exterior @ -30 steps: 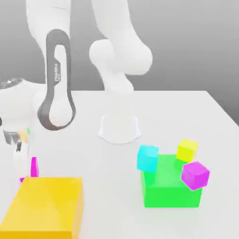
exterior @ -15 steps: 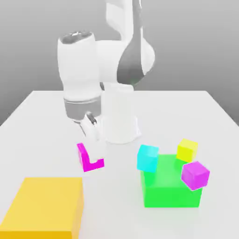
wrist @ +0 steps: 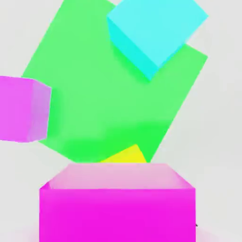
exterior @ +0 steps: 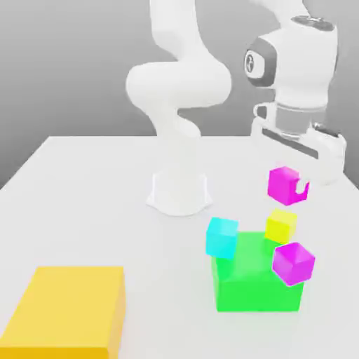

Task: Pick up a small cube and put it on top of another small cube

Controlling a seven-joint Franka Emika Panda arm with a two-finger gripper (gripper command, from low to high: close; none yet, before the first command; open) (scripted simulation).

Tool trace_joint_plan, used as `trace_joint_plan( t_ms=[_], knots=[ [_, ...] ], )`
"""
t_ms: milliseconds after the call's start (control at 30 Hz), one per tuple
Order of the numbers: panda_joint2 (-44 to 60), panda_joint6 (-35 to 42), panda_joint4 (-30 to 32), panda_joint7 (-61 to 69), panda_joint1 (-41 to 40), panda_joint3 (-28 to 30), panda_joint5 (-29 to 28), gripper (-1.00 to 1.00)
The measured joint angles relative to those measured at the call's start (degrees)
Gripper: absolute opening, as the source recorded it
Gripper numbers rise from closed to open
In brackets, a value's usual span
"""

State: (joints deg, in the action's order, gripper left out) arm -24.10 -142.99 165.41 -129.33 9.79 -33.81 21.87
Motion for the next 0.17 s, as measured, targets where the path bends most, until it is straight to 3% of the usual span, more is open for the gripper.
trace_joint_plan(
  t_ms=[33, 67, 167],
  knots=[
    [1.84, -2.32, 0.48, -0.22, -0.21, -0.61, -0.01, -1.00],
    [3.04, -3.83, 0.80, -0.36, -0.35, -1.01, -0.02, 1.00],
    [3.04, -3.83, 0.80, -0.36, -0.35, -1.01, -0.02, 1.00]
  ],
)
